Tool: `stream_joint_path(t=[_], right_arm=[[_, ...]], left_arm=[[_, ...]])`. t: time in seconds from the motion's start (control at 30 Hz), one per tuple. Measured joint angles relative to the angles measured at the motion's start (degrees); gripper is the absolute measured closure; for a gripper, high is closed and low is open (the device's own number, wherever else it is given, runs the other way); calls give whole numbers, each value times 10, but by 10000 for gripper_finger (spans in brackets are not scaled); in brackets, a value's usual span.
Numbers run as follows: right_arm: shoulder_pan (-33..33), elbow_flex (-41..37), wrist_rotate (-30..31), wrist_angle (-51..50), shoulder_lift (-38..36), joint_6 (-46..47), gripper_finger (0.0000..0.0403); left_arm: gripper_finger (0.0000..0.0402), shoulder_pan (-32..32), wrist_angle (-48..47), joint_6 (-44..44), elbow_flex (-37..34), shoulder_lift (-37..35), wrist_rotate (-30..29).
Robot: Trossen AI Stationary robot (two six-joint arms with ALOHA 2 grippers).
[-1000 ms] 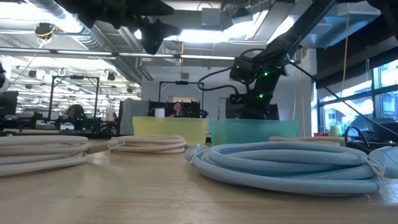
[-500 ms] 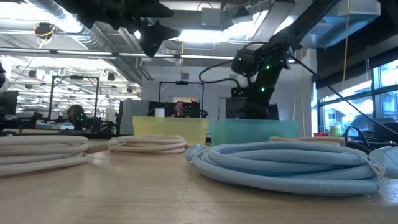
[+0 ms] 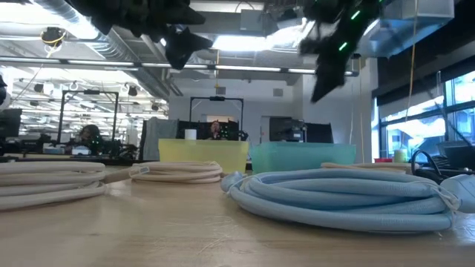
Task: Pick & Place USB Port
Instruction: Put the black charger cable into the green bin
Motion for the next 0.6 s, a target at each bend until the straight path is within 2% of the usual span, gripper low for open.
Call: stream_joint_path(t=[0.07, 0.13, 0.33, 0.47, 0.53, 0.6], right_arm=[[27, 0, -12, -55, -48, 58, 148], [51, 0, -59, -117, -88, 132, 148], [116, -17, -288, -268, -165, 381, 148], [166, -52, -423, -275, -188, 479, 148], [192, -77, -454, -253, -191, 525, 148], [217, -107, -455, -227, -191, 572, 148]], left_arm=[[178, 0, -5, 0, 0, 0, 0], [178, 0, -6, 0, 0, 0, 0], [178, 0, -11, 0, 0, 0, 0], [178, 0, -12, 0, 0, 0, 0], [178, 0, -11, 0, 0, 0, 0], [178, 0, -12, 0, 0, 0, 0]])
